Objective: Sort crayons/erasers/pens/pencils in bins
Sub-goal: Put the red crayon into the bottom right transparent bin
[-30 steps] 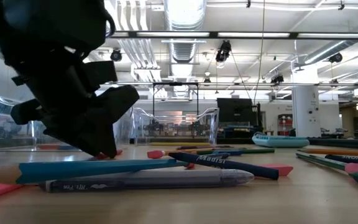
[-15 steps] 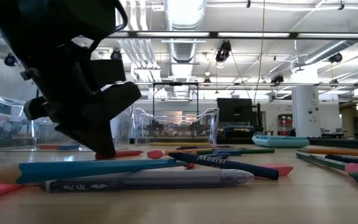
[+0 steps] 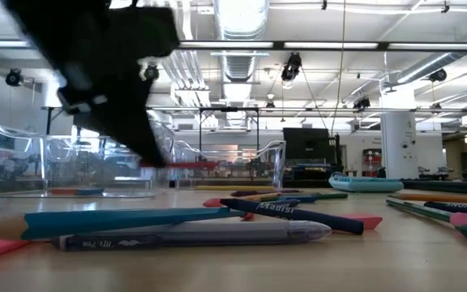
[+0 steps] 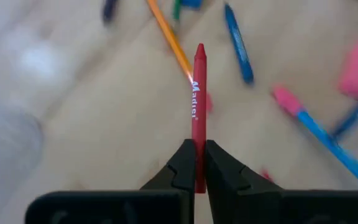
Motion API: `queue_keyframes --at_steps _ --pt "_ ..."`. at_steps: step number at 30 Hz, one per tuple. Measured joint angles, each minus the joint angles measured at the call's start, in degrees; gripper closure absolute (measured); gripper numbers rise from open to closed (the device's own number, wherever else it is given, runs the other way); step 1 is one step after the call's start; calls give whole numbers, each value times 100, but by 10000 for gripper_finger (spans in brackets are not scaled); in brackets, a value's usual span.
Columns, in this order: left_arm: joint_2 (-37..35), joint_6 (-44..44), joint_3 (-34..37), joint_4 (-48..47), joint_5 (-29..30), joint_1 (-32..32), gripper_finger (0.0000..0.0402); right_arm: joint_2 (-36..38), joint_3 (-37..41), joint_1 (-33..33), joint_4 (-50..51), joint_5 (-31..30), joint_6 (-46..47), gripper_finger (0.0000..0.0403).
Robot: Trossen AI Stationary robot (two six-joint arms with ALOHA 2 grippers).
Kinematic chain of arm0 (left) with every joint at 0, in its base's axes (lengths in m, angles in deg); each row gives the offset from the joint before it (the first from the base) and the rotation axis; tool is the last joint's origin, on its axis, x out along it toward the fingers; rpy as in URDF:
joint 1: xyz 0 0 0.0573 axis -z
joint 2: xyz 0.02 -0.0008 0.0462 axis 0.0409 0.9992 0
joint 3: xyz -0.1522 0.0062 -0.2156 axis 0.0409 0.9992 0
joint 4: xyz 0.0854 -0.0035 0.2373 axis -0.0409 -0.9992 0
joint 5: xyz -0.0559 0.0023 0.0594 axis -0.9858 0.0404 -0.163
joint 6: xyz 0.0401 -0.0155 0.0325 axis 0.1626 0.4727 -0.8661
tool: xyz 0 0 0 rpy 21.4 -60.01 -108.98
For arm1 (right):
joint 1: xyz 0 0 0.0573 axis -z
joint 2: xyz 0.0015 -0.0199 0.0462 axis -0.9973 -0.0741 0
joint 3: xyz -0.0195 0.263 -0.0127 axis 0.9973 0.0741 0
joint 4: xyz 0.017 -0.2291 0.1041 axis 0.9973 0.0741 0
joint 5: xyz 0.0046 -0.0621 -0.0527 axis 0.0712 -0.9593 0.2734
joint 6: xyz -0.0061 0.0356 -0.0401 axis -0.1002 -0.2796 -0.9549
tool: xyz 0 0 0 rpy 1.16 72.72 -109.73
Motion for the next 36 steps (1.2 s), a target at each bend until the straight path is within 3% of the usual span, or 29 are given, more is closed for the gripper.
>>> queue_keyframes --at_steps 7,10,13,17,20,27,32,36 --pt "0 -582 -220 85 253 -10 400 55 0 0 1 1 -15 364" --pt "0 -1437 -285 986 339 -35 400 86 0 0 -1 0 -50 364" --pt "-4 -2604 -299 2506 270 -127 400 139 0 0 -3 -1 -86 364" --pt "58 -4314 -290 4814 -550 -403 400 219 0 0 -7 -1 -127 364" --pt "236 -5103 -371 5773 -1079 -647 400 296 1 0 -13 -1 -130 364" --pt "989 -5432 -1004 6545 -2226 -1153 401 540 -64 0 -4 -41 -135 364" --pt "1823 -5435 -2111 6475 -3115 -1267 401 718 -178 2 -12 -47 -167 364" --pt "2297 -5459 -2819 6057 -3434 -1269 401 812 -176 2 -18 -50 -138 364"
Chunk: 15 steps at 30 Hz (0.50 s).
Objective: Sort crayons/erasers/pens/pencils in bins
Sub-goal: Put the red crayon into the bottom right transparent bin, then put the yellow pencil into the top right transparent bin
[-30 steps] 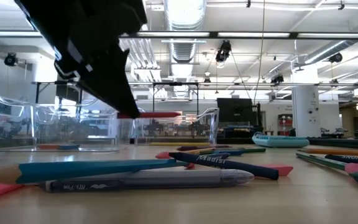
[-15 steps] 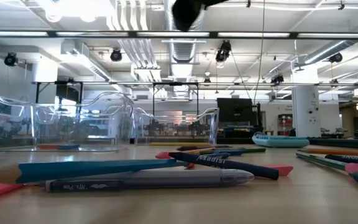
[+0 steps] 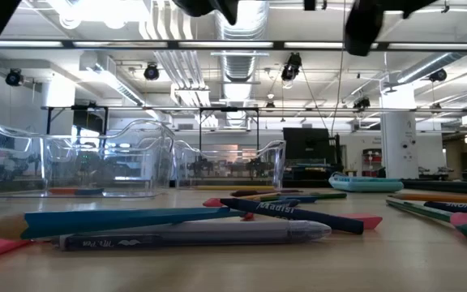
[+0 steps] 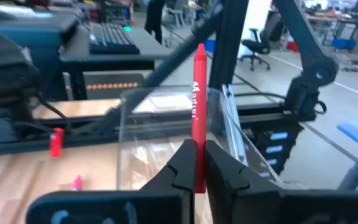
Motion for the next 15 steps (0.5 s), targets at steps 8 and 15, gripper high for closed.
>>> queue_keyframes --at_steps 8,15 --pt "298 284 -320 -128 -1 -14 349 -4 68 0 13 -2 18 364" --pt "246 269 -307 -410 27 -46 244 -7 159 0 14 -2 71 364"
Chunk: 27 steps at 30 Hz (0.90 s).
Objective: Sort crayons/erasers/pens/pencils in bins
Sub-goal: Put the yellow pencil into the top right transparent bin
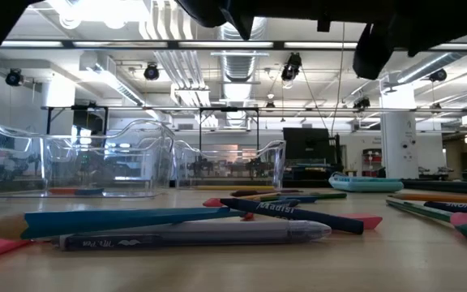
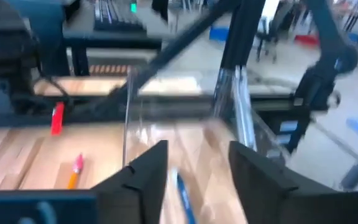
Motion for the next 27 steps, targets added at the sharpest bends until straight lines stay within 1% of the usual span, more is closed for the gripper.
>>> queue_keyframes --at_steps 3,5,6,8,10,13,16,20,23,25,27 --pt "-381 -193 56 -732 0 -14 218 0 118 0 -8 0 158 364" --pt "-815 -325 157 -1120 47 -15 213 -1 291 0 -17 -1 279 364" --pt "-1043 -402 251 -1254 164 -11 212 -11 402 0 -17 -1 326 364" --pt "-1481 -591 529 -1343 517 51 211 -29 662 0 -26 0 364 364" --pt "-1898 -804 953 -1372 1039 133 211 -39 974 0 -125 4 370 364" --pt "-2559 -867 1757 -1282 1746 265 210 -28 1432 4 -585 2 363 364" --pt "-3269 -865 2757 -406 2174 373 210 -37 1852 13 -1118 3 297 364" --pt "-3896 -820 4191 1348 2435 451 210 -44 2226 106 -1409 9 364 364" --pt "-4154 -814 5071 2749 2519 456 210 -48 2416 297 -1148 10 713 364" --pt "-4236 -809 5480 3598 2542 453 210 -75 2481 470 -810 62 1004 364" --pt "-4259 -773 5794 4106 2545 453 210 -79 2543 636 -379 170 1338 364"
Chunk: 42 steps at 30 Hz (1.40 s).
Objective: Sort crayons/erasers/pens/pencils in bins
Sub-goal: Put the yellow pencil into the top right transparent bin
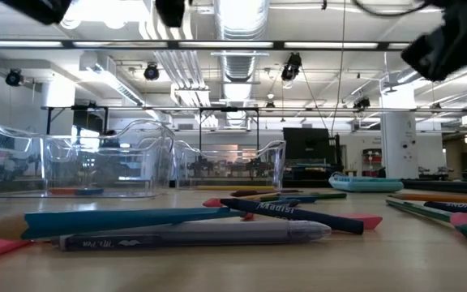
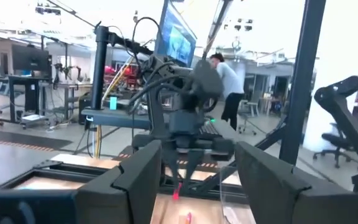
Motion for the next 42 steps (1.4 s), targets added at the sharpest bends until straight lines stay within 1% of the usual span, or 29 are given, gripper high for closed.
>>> queue_keyframes --at_steps 3,6,10,13,20,25,28,34,42 --pt "-4 104 186 247 -2 0 210 2 69 223 548 92 490 364" --pt "-9 104 162 231 -6 0 210 -28 200 463 894 417 879 362" --pt "-2 102 69 156 -19 0 210 -78 518 659 625 888 901 350" --pt "0 102 45 137 -22 0 210 -173 751 766 411 1093 831 327" --pt "4 108 47 33 -23 0 210 -525 1001 892 -107 1137 594 255" --pt "4 113 47 -8 -23 2 210 -856 1003 892 -611 1243 359 224" --pt "7 120 47 -10 -23 2 210 -1103 1003 892 -845 1289 245 217" --pt "7 120 49 -16 -23 2 210 -1704 1003 892 -1217 1623 7 216" --pt "13 120 45 -121 -25 4 210 -2221 983 890 -1359 1683 -89 216"
